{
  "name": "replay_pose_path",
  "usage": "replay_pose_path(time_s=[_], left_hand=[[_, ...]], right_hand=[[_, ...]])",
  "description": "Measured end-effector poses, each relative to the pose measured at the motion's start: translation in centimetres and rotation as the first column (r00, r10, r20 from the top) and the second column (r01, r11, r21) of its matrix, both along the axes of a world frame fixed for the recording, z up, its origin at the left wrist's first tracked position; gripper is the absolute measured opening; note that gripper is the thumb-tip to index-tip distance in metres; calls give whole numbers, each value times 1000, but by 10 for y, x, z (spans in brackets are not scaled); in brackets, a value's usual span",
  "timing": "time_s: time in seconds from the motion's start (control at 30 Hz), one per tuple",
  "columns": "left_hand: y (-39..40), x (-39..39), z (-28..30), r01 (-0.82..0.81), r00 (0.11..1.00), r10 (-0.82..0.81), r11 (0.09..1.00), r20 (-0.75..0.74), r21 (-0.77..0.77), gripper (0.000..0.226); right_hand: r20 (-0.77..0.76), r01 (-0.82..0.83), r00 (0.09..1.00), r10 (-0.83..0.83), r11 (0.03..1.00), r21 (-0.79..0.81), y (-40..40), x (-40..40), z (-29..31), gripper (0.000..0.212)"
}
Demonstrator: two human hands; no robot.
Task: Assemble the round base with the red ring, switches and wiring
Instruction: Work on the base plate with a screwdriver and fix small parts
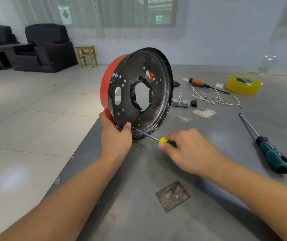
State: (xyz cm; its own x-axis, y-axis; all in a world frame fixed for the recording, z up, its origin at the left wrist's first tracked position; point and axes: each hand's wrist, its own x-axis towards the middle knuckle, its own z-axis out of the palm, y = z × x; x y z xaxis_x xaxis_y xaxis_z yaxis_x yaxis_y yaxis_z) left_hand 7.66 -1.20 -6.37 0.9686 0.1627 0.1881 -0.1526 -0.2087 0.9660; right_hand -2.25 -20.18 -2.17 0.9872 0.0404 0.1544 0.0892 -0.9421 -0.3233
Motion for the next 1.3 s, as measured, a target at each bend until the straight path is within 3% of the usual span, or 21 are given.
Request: replay_pose_path(time_s=[0.03, 0.07, 0.13, 0.2, 0.4, 0.6, 0.67, 0.8, 0.9, 1.03, 1.17, 1.3], left_hand=[[1, 0, 0, 3, 1000, -3, 1000, 2, 4, 57], [1, 1, -1, 7, 1000, -7, 1000, 7, 2, 59], [0, 2, -2, 17, 1000, -17, 1000, 18, -9, 62], [0, 2, -2, 35, 999, -35, 998, 11, -50, 63], [0, 0, 3, 80, 997, -78, 984, 17, -159, 59], [1, -1, 4, 87, 996, -83, 972, 30, -217, 57], [1, -1, 4, 79, 997, -72, 971, 40, -226, 56], [4, 2, 4, 44, 999, -35, 946, 35, -321, 55], [3, 0, 6, 36, 999, -27, 935, 30, -354, 64], [3, -2, 9, 24, 999, -13, 921, 32, -389, 72], [3, 0, 11, -23, 998, 45, 880, 34, -474, 61], [3, -1, 12, -6, 999, 29, 831, 33, -556, 59]], right_hand=[[-101, 39, 995, -15, 971, 235, -4, 3, 3, 47], [-220, 107, 976, -3, 878, 466, -8, 6, 5, 45], [-364, 225, 929, 62, 686, 692, -13, 8, 4, 40], [-369, 217, 926, 86, 678, 703, -13, 9, 1, 39], [-276, 126, 961, 16, 864, 487, -10, 11, -3, 43], [-174, 48, 985, 22, 920, 388, -12, 12, -6, 43], [-179, 50, 984, 25, 914, 403, -13, 13, -8, 43], [-325, 154, 943, 72, 770, 619, -25, 15, -4, 42], [-235, 154, 971, -35, 848, 508, -36, 16, -4, 39], [59, 214, 972, -229, 959, 188, -51, 18, -10, 28], [277, 350, 917, -286, 911, -219, -64, 23, -16, 25], [306, 371, 913, -269, 858, -355, -70, 31, -21, 28]])
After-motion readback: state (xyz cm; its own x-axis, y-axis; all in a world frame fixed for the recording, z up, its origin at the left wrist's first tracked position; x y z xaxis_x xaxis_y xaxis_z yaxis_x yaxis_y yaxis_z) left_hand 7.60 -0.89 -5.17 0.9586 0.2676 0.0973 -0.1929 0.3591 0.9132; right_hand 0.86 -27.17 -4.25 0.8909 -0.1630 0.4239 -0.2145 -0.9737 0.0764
